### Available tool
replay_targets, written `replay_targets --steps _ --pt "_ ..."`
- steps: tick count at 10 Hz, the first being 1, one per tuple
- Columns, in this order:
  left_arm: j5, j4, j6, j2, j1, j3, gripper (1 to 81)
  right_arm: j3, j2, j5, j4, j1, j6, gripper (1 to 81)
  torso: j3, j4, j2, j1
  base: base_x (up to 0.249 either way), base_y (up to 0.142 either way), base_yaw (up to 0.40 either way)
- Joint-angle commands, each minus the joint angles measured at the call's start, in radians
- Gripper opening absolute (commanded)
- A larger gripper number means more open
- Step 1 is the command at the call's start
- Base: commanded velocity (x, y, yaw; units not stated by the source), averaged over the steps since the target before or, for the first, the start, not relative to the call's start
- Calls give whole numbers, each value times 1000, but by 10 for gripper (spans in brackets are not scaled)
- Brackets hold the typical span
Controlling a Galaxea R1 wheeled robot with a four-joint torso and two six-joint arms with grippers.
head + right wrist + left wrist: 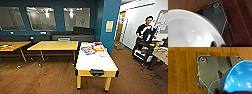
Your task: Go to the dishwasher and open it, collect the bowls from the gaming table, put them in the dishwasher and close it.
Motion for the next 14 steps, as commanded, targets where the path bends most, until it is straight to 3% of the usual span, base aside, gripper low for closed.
replay_targets --steps 1,8,12,14 --pt "37 4 0 -24 -43 2 10 6 -24 -59 -18 36 -4 10 0 0 0 0 0 0 0" --pt "36 1 0 -19 -43 -10 10 2 -24 -57 -18 33 -4 10 0 0 0 0 0 0 0" --pt "36 7 0 79 -40 -183 10 -1 -20 -57 -18 33 -4 10 0 0 0 0 0 0 -355" --pt "34 9 0 98 -39 -211 10 -1 -19 -57 -16 31 -4 10 0 0 0 0 0 0 -397"
